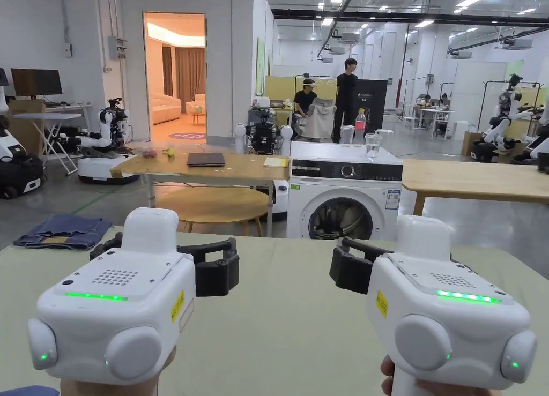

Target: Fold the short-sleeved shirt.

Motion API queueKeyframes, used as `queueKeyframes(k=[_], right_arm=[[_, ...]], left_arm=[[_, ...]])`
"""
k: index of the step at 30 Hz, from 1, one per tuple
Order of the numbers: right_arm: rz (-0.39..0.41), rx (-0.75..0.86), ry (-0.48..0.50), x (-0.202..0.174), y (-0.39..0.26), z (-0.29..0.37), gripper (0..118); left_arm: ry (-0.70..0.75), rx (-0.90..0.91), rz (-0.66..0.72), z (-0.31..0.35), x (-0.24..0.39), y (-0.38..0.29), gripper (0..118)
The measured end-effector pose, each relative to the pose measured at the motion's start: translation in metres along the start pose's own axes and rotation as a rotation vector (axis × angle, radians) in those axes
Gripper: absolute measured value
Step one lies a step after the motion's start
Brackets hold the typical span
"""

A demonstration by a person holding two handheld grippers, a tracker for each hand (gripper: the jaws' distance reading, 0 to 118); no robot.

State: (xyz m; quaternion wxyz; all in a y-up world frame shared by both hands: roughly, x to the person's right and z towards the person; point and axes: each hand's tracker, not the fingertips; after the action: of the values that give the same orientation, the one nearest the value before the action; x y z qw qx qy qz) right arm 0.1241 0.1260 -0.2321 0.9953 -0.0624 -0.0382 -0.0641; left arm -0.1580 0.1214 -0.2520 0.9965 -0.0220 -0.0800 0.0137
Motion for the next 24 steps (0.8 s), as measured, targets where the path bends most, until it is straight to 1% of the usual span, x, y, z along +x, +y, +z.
queueKeyframes(k=[7,10,14,18,21,24], right_arm=[[-0.036,-0.012,0.02,0.004,0.003,0.001,112],[-0.038,-0.021,0.002,0.002,0.005,0.001,111],[0.002,-0.017,-0.037,-0.004,0.004,0.001,112],[0.04,0.0,-0.031,-0.008,0.001,0.001,112],[0.069,-0.003,-0.048,-0.012,-0.001,-0.002,112],[0.079,-0.013,-0.049,-0.013,-0.003,-0.003,112]], left_arm=[[-0.001,0.0,0.01,0.0,-0.002,-0.001,118],[-0.007,0.002,0.014,0.0,-0.001,0.0,118],[-0.01,0.003,0.008,0.0,0.0,0.002,118],[-0.016,0.004,0.007,-0.001,0.002,0.003,118],[-0.02,0.001,0.006,-0.001,0.003,0.002,118],[-0.025,-0.001,0.001,-0.002,0.004,0.002,118]])
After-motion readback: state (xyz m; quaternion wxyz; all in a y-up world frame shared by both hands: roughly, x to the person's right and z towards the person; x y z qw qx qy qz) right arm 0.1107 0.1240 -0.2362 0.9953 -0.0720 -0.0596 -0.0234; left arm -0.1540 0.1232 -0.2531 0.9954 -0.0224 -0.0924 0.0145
